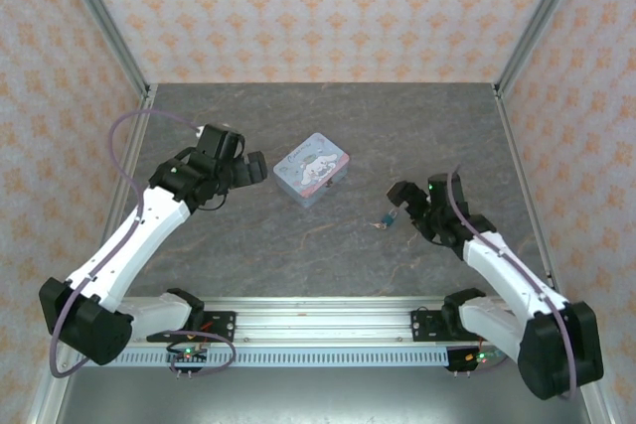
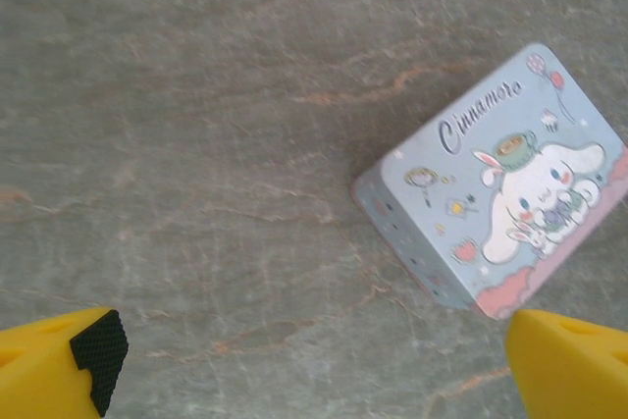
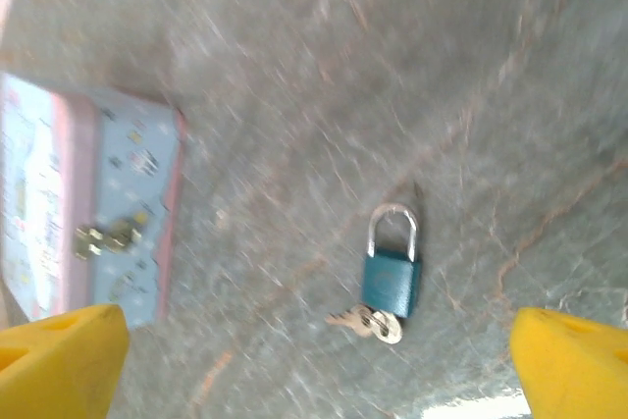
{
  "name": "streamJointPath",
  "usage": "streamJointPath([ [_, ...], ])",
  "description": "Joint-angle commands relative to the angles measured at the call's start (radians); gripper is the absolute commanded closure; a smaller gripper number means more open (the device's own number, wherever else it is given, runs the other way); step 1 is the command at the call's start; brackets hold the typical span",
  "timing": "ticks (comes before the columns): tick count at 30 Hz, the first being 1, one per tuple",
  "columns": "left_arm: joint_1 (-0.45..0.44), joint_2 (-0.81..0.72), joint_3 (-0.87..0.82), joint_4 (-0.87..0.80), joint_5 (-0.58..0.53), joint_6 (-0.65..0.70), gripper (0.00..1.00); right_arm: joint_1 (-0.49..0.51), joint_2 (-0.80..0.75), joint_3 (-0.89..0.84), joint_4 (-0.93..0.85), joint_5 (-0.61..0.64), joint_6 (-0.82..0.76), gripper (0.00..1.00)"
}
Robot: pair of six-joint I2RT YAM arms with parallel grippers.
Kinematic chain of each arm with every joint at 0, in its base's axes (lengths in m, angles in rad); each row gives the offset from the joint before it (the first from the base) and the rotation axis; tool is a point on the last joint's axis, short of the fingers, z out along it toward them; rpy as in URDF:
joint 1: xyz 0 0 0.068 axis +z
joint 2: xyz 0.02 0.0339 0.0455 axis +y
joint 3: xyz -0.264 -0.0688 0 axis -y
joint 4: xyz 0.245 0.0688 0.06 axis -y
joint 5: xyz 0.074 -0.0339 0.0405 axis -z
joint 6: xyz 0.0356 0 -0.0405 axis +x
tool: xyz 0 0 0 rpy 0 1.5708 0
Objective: Unlock the padlock with the key
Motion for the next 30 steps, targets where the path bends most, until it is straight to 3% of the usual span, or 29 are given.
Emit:
streamJointPath([
  [1,0.01,-0.07,0.004,0.022,-0.207,0.046,0.0,-0.005,-0.026,0.134,-0.196,0.229,-0.074,0.01],
  [6,0.011,-0.191,-0.119,0.234,-0.446,0.138,0.0,-0.004,-0.03,0.253,-0.23,0.552,-0.11,0.01],
  [9,0.013,-0.242,-0.222,0.396,-0.564,0.227,0.0,-0.004,-0.047,0.246,-0.108,0.737,-0.217,0.01],
  [12,0.033,-0.238,-0.28,0.46,-0.603,0.295,0.0,-0.004,-0.042,0.191,0.059,0.861,-0.347,0.01],
  [17,0.122,-0.237,-0.43,0.679,-0.529,0.458,0.0,-0.007,0.063,0.086,0.332,1.004,-0.583,0.01],
  [22,0.206,-0.203,-0.555,0.871,-0.469,0.52,0.0,-0.038,0.192,-0.017,0.583,0.971,-0.651,0.01],
  [25,0.262,-0.176,-0.618,0.964,-0.428,0.493,0.0,-0.061,0.271,-0.079,0.733,0.941,-0.662,0.01],
  [30,0.285,-0.079,-0.702,1.151,-0.361,0.462,0.0,-0.07,0.383,-0.132,0.931,0.899,-0.745,0.01],
])
